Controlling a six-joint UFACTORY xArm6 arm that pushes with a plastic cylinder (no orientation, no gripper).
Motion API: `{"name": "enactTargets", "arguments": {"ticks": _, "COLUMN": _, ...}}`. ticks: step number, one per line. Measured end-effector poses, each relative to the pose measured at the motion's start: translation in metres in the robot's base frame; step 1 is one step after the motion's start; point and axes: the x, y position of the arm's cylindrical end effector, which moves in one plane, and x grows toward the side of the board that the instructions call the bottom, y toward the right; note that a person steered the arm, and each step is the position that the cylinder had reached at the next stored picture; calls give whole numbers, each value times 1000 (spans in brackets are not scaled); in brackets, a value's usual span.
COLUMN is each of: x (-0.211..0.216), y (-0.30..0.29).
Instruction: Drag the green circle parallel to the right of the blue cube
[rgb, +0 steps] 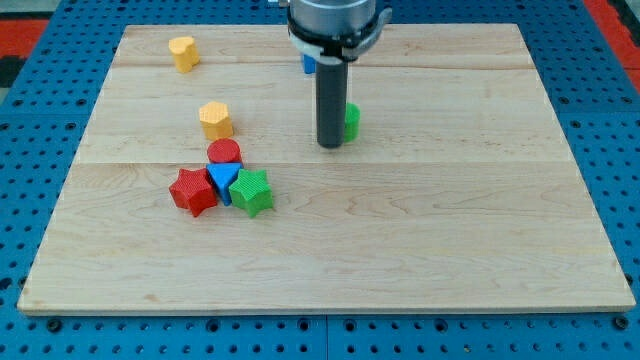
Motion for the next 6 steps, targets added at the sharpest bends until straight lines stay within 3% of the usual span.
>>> {"name": "enactTargets", "arguments": {"ticks": 1, "x": -34, "y": 4}}
{"name": "enactTargets", "arguments": {"ticks": 3, "x": -55, "y": 87}}
{"name": "enactTargets", "arguments": {"ticks": 6, "x": -93, "y": 97}}
